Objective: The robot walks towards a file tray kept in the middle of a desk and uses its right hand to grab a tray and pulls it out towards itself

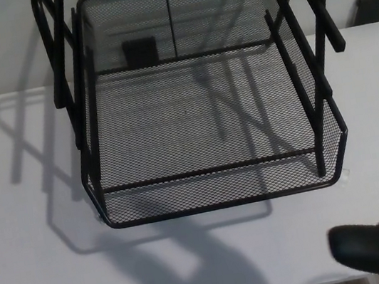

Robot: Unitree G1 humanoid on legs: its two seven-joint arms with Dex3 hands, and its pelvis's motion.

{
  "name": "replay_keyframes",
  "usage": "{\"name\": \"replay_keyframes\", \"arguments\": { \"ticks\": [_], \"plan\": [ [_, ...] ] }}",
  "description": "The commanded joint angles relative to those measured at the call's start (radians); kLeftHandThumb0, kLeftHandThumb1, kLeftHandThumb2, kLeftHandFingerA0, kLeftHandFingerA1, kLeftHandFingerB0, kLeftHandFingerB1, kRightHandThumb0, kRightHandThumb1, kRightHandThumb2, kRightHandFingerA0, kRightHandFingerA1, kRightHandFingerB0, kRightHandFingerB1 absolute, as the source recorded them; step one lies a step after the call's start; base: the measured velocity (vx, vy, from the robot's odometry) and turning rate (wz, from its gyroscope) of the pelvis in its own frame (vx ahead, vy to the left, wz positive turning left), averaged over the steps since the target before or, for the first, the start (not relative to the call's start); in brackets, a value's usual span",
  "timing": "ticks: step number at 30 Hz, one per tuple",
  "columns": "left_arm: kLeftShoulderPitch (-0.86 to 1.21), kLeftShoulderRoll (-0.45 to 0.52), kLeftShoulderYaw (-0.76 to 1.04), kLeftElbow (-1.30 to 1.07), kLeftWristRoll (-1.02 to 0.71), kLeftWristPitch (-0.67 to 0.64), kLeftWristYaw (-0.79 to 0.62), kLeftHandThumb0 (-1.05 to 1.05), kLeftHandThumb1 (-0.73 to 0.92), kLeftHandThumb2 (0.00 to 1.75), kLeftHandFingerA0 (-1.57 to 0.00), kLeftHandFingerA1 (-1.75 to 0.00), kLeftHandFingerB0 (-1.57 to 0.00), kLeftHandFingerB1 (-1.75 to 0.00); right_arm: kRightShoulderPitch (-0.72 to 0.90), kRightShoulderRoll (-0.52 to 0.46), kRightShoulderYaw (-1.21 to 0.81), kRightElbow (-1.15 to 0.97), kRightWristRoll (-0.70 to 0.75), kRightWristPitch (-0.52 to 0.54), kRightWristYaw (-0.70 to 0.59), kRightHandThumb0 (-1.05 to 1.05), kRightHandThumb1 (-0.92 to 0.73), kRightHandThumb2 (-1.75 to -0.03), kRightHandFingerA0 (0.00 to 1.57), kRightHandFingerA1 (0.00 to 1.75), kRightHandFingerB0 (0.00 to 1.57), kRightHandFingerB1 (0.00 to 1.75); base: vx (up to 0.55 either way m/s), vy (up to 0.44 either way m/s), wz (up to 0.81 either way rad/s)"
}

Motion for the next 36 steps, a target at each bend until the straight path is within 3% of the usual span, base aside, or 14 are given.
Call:
{"name": "replay_keyframes", "arguments": {
  "ticks": [1,4,5,9,10,11,16,23,24,30,31,32,36],
  "plan": [
    [-0.020,0.093,-0.042,0.132,0.150,-0.117,0.076,-0.34,0.67,0.71,-0.20,-0.50,-0.14,-0.42,-0.153,0.013,0.464,0.457,-1.283,0.315,0.162,-0.82,-0.46,-0.81,0.00,0.13,0.00,0.09,0.00,0.000,0.00],
    [-0.017,0.100,-0.042,0.125,0.149,-0.125,0.070,-0.34,0.67,0.72,-0.20,-0.50,-0.14,-0.42,-0.191,0.010,0.488,0.506,-1.320,0.353,0.154,-0.83,-0.47,-0.82,0.00,0.10,0.01,0.08,0.00,0.000,0.00],
    [-0.020,0.101,-0.043,0.127,0.149,-0.128,0.069,-0.34,0.67,0.72,-0.20,-0.50,-0.14,-0.42,-0.205,0.010,0.495,0.521,-1.330,0.366,0.155,-0.79,-0.47,-0.79,0.00,0.15,0.01,0.16,0.00,0.000,0.00],
    [-0.023,0.106,-0.038,0.117,0.147,-0.123,0.065,-0.34,0.67,0.72,-0.23,-0.52,-0.14,-0.43,-0.257,0.020,0.515,0.584,-1.342,0.417,0.146,-0.88,-0.51,-0.87,0.00,0.11,0.00,0.11,0.00,0.000,0.00],
    [-0.022,0.109,-0.037,0.112,0.146,-0.124,0.063,-0.34,0.67,0.72,-0.23,-0.52,-0.15,-0.43,-0.265,0.021,0.521,0.593,-1.342,0.429,0.142,-0.81,-0.47,-0.76,0.00,0.17,0.00,0.22,0.00,0.000,0.00],
    [-0.029,0.114,-0.036,0.111,0.149,-0.122,0.062,-0.34,0.67,0.72,-0.23,-0.52,-0.15,-0.43,-0.281,0.027,0.531,0.608,-1.352,0.441,0.149,-0.86,-0.49,-0.87,0.00,0.12,0.00,0.10,0.00,0.000,0.00],
    [-0.033,0.114,-0.037,0.122,0.142,-0.128,0.052,-0.34,0.66,0.71,-0.21,-0.51,-0.14,-0.42,-0.291,0.020,0.568,0.635,-1.376,0.468,0.176,-0.84,-0.48,-0.85,0.00,0.08,0.00,0.07,0.00,0.000,0.00],
    [-0.035,0.118,-0.045,0.125,0.152,-0.131,0.053,-0.35,0.66,0.71,-0.24,-0.53,-0.14,-0.43,-0.289,-0.015,0.631,0.720,-1.413,0.533,0.098,-0.88,-0.50,-0.81,0.00,0.02,0.07,0.05,0.00,0.000,0.00],
    [-0.035,0.119,-0.044,0.121,0.148,-0.127,0.047,-0.35,0.67,0.71,-0.24,-0.52,-0.13,-0.42,-0.293,-0.024,0.639,0.737,-1.428,0.546,0.086,-0.82,-0.48,-0.81,0.00,0.09,0.00,0.08,0.00,0.000,0.00],
    [-0.040,0.130,-0.046,0.094,0.161,-0.114,0.044,-0.35,0.66,0.72,-0.26,-0.53,-0.16,-0.43,-0.343,-0.076,0.644,0.748,-1.460,0.549,0.085,-0.85,-0.48,-0.81,0.00,0.10,0.00,0.00,0.00,0.000,0.00],
    [-0.045,0.132,-0.050,0.094,0.169,-0.115,0.045,-0.29,0.71,0.60,-0.28,-0.50,-0.17,-0.38,-0.351,-0.084,0.643,0.742,-1.459,0.546,0.088,-0.85,-0.48,-0.81,0.00,0.10,0.00,0.00,0.00,0.000,0.00],
    [-0.049,0.133,-0.050,0.094,0.170,-0.114,0.042,-0.35,0.66,0.72,-0.26,-0.52,-0.15,-0.42,-0.355,-0.090,0.644,0.737,-1.462,0.546,0.086,-0.85,-0.48,-0.81,0.00,0.09,0.00,0.00,0.00,0.000,0.00],
    [-0.059,0.133,-0.050,0.105,0.168,-0.122,0.038,-0.36,0.66,0.72,-0.26,-0.53,-0.14,-0.42,-0.365,-0.104,0.648,0.730,-1.457,0.550,0.087,-0.82,-0.47,-0.80,0.00,0.08,0.00,0.00,0.00,0.000,0.00]
  ]
}}
